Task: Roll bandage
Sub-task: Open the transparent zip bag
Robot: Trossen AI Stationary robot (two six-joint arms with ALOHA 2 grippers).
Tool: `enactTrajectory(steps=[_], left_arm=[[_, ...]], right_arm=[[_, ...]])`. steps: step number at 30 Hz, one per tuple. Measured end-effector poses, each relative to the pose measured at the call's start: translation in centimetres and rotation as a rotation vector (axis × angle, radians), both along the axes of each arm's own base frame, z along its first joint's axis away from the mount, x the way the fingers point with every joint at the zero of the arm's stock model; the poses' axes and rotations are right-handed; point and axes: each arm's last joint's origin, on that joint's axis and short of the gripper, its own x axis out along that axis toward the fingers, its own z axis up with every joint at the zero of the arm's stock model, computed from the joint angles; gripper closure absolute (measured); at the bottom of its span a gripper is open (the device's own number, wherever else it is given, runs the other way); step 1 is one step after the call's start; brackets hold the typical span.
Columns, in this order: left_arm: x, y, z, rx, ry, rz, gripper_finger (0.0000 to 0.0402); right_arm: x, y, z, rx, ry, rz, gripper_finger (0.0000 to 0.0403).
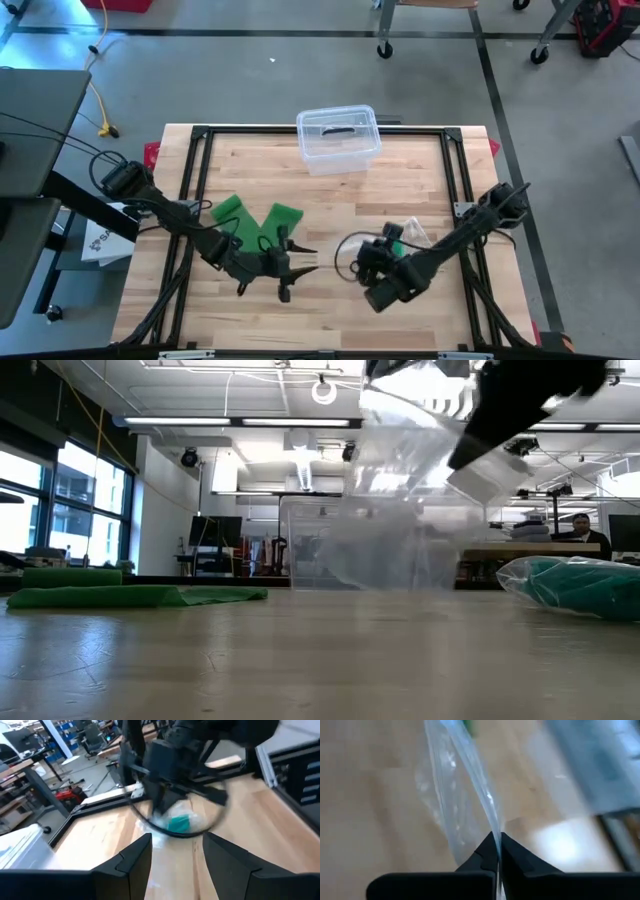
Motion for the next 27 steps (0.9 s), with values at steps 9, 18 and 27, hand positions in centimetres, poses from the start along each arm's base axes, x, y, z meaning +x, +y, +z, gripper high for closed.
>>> enactTrajectory(steps=[9,18,27], left_arm=[[-4.5,1.5,1.6,-0.128,0.024,0.338,0.023],[-8.9,6.9,-0.1,-0.451,0.38,0.644,0.0229],[-8.9,12.2,-1.3,-0.642,0.748,0.882,0.0215]], right_arm=[[0.3,-4.6,-1.6,-0.101,0.113,-0.138,0.0402],[0.1,-4.1,-5.1,0.19,0.17,-0.106,0.03],[-0.6,-2.8,-0.8,0.145,0.196,-0.03,0.0202]])
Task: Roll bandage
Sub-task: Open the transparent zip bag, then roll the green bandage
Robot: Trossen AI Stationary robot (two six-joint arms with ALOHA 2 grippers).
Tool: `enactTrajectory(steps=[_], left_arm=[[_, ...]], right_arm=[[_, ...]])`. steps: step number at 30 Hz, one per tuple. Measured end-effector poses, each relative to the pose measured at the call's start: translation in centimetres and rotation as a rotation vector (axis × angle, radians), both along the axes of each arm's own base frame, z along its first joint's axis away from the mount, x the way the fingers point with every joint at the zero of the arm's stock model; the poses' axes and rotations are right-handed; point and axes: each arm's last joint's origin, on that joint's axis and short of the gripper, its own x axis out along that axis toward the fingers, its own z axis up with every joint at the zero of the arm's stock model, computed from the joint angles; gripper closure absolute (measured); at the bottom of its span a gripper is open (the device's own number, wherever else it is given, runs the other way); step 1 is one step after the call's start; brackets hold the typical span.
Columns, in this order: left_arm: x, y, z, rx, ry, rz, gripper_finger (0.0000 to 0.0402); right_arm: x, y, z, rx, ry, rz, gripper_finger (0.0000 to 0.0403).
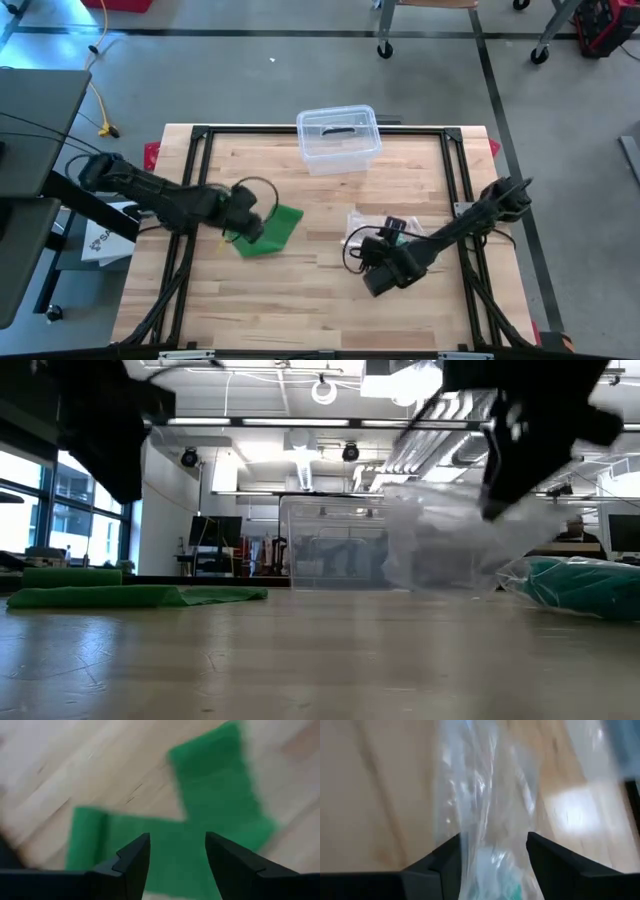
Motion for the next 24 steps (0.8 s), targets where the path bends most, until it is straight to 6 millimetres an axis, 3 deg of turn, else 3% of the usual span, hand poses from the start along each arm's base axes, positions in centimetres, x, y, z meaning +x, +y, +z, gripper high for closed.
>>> enactTrajectory(steps=[5,9,13,17,24], left_arm=[[-0.9,4.0,-0.6,-0.055,0.242,0.119,0.0209],[-0.9,7.0,-1.0,-0.076,0.326,0.129,0.0204],[-0.8,9.5,-2.4,-0.16,0.371,0.122,0.0194],[-1.9,11.3,-5.0,-0.275,0.489,0.16,0.0185],[-2.7,11.0,-8.3,-0.38,0.53,0.092,0.0183]], right_arm=[[-0.1,2.8,3.8,0.039,-0.17,0.129,0.0201],[-0.6,5.3,5.1,0.053,-0.287,0.233,0.0201],[-1.2,7.4,5.4,0.048,-0.371,0.302,0.0201],[-2.1,8.1,5.1,0.049,-0.383,0.273,0.0201],[-2.6,8.2,3.7,-0.042,-0.359,0.225,0.0201]])
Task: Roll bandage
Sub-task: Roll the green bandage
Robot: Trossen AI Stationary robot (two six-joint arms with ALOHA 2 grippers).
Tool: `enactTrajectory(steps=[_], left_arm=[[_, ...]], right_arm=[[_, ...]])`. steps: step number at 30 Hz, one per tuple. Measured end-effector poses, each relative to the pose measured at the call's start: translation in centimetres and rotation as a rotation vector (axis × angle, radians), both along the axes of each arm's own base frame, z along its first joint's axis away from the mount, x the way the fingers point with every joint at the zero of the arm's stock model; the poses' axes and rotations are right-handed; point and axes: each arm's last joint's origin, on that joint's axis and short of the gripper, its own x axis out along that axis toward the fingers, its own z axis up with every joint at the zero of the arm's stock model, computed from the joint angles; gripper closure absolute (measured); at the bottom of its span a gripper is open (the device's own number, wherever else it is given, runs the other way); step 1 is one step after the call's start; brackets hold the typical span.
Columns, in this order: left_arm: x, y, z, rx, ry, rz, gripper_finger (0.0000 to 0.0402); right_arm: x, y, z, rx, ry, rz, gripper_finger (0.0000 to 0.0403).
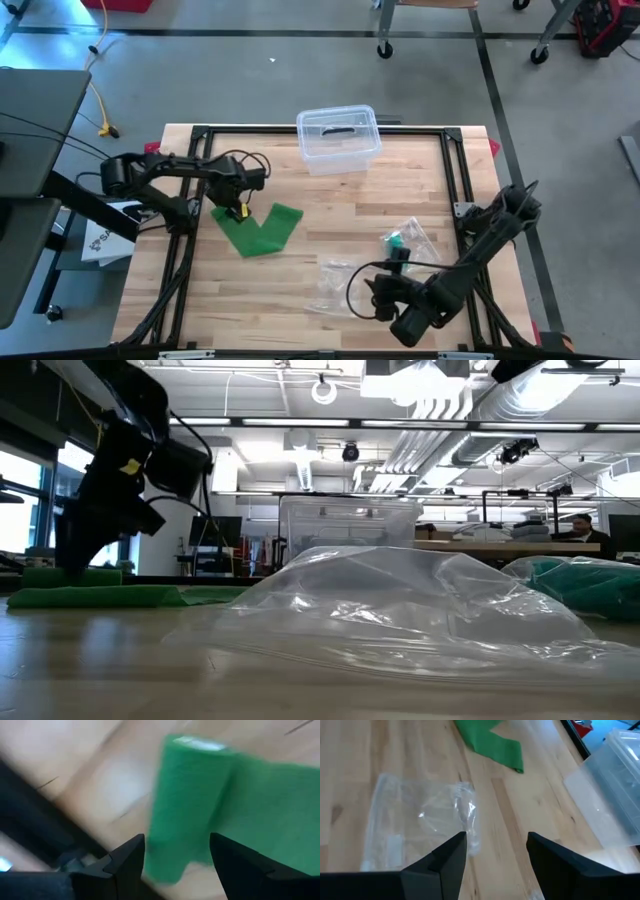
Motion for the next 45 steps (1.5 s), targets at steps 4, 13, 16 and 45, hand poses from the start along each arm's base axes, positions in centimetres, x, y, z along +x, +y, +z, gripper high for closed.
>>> enactTrajectory(steps=[4,13,16,45], left_arm=[[-0.1,-0.2,-1.1,-0.009,-0.05,-0.03,0.0191],[0.2,-0.7,-1.3,-0.008,-0.066,-0.118,0.0272],[0.7,-0.9,-0.5,0.033,-0.049,-0.16,0.0299],[8.0,-21.6,12.7,0.804,-0.252,-1.194,0.0311]], right_arm=[[0.5,-0.2,-0.4,-0.002,0.001,-0.017,0.0201],[1.0,-0.5,-0.4,0.014,-0.016,-0.036,0.0201],[1.6,-0.8,-0.4,-0.002,-0.004,-0.016,0.0201],[10.7,-5.3,5.3,0.018,-0.366,0.377,0.0206]])
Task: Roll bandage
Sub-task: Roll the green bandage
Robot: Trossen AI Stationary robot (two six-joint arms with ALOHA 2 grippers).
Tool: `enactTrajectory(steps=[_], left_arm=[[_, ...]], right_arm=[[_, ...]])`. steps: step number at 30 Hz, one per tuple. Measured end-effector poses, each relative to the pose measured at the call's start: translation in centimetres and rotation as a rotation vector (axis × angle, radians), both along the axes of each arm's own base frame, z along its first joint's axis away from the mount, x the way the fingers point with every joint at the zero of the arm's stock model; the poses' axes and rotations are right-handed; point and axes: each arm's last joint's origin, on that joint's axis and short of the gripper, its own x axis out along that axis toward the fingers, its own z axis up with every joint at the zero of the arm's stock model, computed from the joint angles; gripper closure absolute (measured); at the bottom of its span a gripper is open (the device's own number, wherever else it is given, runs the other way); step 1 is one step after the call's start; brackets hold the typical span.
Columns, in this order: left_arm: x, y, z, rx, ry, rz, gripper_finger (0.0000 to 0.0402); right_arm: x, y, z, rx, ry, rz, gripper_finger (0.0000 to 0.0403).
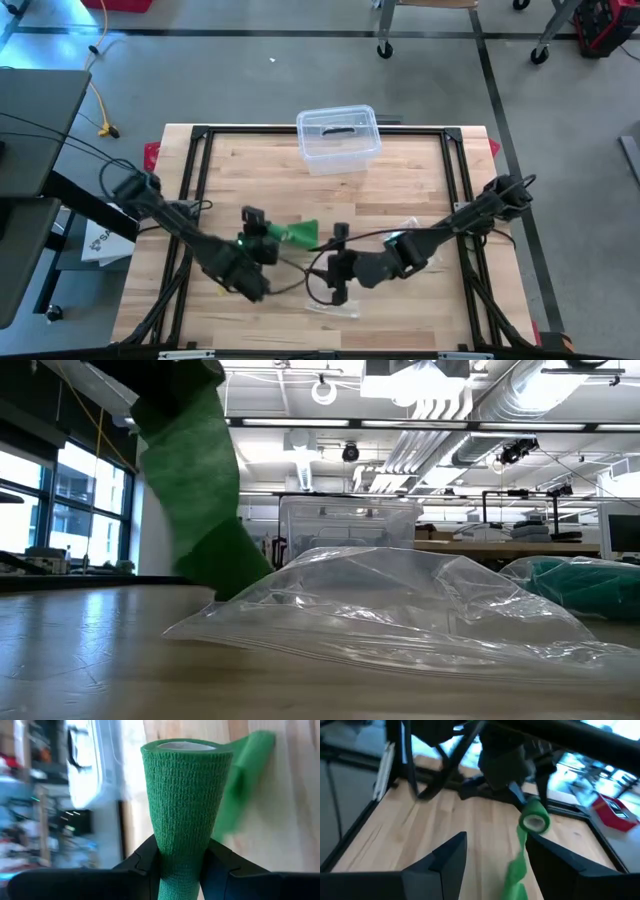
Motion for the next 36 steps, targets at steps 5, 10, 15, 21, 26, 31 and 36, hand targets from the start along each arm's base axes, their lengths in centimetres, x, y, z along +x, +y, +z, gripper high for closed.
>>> enactTrajectory(steps=[5,10,15,21,26,31,36], left_arm=[[1.6,-1.6,-2.7,0.079,0.04,-0.009,0.0311],[3.2,-2.6,-3.3,0.088,0.055,-0.015,0.0311],[3.8,-3.1,-2.4,0.038,0.026,-0.025,0.0307],[4.4,-3.7,-1.3,-0.035,-0.013,-0.037,0.0306],[4.9,-4.1,-0.4,-0.096,-0.051,-0.039,0.0305],[5.1,-4.4,0.0,-0.14,-0.064,-0.042,0.0305],[5.1,-4.5,0.1,-0.151,-0.081,-0.042,0.0305]], right_arm=[[1.2,0.3,-2.4,-0.06,0.069,0.065,0.0206],[2.0,0.7,-4.7,-0.086,0.112,0.049,0.0206],[2.1,0.8,-5.4,-0.157,0.104,-0.054,0.0206],[2.2,1.0,-5.2,-0.16,0.086,-0.05,0.0206],[2.2,0.9,-5.2,-0.132,0.077,-0.068,0.0206],[2.3,1.0,-4.9,-0.102,0.048,-0.082,0.0206],[2.5,1.1,-4.5,-0.078,0.001,-0.092,0.0206]])
